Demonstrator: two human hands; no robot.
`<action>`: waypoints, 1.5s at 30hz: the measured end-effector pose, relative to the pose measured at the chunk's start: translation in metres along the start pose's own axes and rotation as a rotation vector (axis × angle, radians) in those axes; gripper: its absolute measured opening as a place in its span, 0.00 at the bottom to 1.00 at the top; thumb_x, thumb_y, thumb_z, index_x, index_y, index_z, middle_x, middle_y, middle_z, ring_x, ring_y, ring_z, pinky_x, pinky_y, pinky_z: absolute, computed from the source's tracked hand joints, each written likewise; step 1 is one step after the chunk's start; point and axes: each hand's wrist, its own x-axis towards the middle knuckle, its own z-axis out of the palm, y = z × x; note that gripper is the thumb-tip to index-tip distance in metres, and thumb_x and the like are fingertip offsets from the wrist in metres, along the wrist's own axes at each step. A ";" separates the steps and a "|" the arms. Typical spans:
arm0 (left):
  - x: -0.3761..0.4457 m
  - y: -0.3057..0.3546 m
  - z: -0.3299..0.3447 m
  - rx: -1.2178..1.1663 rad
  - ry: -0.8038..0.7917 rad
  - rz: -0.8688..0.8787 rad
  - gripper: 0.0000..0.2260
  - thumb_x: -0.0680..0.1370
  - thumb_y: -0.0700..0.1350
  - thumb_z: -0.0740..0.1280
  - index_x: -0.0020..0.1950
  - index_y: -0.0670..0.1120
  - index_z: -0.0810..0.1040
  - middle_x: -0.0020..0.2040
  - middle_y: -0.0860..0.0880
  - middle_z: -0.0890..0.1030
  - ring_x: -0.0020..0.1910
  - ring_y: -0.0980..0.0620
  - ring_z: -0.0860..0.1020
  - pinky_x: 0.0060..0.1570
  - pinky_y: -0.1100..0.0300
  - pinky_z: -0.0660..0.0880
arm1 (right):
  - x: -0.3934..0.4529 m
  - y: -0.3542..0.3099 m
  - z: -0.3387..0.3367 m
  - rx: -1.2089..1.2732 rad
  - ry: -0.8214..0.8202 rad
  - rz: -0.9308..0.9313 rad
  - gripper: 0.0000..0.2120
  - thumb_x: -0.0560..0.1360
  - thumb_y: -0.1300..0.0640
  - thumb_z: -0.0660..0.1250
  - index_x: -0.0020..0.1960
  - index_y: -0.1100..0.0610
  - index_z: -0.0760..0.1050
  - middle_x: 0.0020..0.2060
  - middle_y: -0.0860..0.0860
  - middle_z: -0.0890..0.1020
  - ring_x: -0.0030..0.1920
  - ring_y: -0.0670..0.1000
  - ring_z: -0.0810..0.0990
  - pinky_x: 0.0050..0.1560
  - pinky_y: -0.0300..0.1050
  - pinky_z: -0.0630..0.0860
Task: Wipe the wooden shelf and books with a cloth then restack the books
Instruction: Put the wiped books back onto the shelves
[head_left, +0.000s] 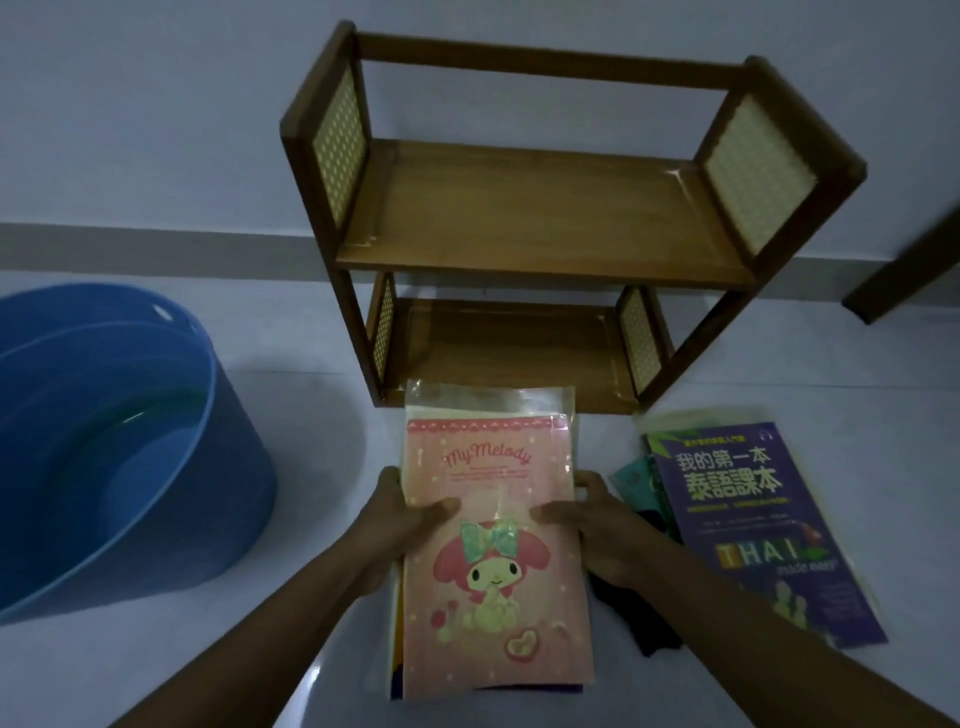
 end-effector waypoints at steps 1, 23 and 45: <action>-0.004 0.004 0.003 0.043 0.022 0.071 0.22 0.70 0.51 0.74 0.62 0.48 0.76 0.55 0.46 0.83 0.51 0.45 0.83 0.51 0.40 0.79 | -0.005 -0.004 -0.003 -0.014 0.011 -0.057 0.30 0.66 0.73 0.73 0.61 0.57 0.64 0.55 0.59 0.78 0.53 0.60 0.80 0.47 0.56 0.81; -0.033 0.019 0.008 0.172 0.200 0.541 0.30 0.66 0.38 0.78 0.65 0.43 0.72 0.58 0.48 0.81 0.57 0.52 0.80 0.51 0.48 0.81 | -0.035 -0.006 -0.002 -0.471 0.094 -0.622 0.15 0.67 0.64 0.77 0.50 0.54 0.77 0.45 0.44 0.83 0.47 0.40 0.81 0.46 0.35 0.77; -0.090 0.140 0.022 1.001 0.441 0.569 0.17 0.62 0.63 0.74 0.44 0.57 0.75 0.33 0.58 0.77 0.29 0.61 0.75 0.27 0.71 0.67 | -0.034 0.030 -0.051 -0.200 -0.035 -0.327 0.50 0.60 0.50 0.82 0.74 0.54 0.58 0.69 0.46 0.72 0.70 0.48 0.69 0.65 0.51 0.73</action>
